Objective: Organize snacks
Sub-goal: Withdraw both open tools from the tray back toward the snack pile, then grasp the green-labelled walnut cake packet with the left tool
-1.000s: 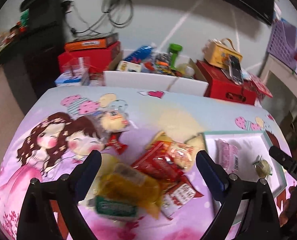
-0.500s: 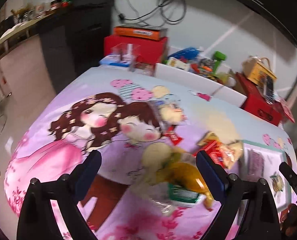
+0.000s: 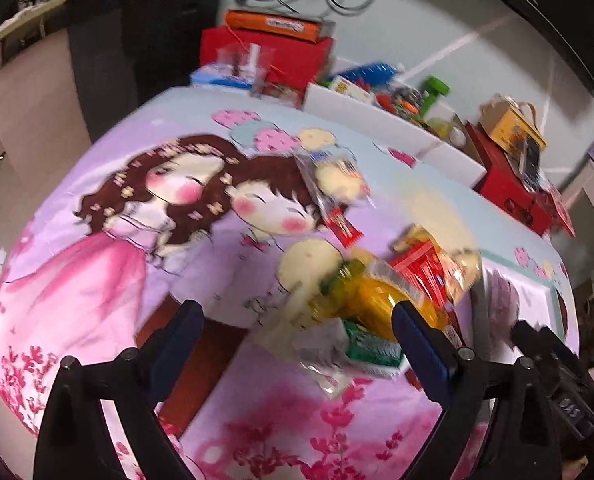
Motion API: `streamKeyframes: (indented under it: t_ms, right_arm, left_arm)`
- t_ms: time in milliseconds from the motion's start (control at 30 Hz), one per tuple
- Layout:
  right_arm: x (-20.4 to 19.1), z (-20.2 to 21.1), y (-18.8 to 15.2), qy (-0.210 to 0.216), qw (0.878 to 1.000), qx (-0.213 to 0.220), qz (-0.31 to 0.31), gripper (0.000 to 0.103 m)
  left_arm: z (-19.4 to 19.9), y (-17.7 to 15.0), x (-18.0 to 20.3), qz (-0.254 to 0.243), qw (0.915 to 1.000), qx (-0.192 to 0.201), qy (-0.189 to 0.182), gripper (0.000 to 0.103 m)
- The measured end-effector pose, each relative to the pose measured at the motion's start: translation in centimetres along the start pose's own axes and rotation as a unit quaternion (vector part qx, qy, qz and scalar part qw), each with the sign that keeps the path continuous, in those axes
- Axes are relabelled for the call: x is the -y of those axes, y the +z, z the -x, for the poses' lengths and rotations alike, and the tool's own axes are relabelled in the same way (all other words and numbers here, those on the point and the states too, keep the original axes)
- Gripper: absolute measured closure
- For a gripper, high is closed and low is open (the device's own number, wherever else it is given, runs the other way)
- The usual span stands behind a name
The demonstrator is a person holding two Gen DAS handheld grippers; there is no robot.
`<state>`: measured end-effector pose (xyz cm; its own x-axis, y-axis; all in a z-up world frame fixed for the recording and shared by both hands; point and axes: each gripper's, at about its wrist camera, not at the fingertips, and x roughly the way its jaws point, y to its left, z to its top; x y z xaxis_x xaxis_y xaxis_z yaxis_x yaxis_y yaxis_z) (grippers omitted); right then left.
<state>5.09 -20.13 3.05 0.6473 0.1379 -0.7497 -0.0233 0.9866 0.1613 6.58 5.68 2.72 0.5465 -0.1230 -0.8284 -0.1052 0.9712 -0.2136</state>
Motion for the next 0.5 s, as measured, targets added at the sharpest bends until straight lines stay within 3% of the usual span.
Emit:
streamKeyframes:
  t_ms: [200,500]
  right_arm:
    - [-1.5,-2.2,-1.7,-0.024,0.996,-0.07,0.045,0.0]
    - [-1.1,-2.9,-2.5,-0.04,0.993,-0.097,0.055,0.0]
  left_arm:
    - [-0.7,-1.3,1.5,-0.034,0.9988,-0.027,-0.022,0.008]
    - [-3.2,-2.6,4.4,-0.104,0.9918,-0.072,-0.018,0.008]
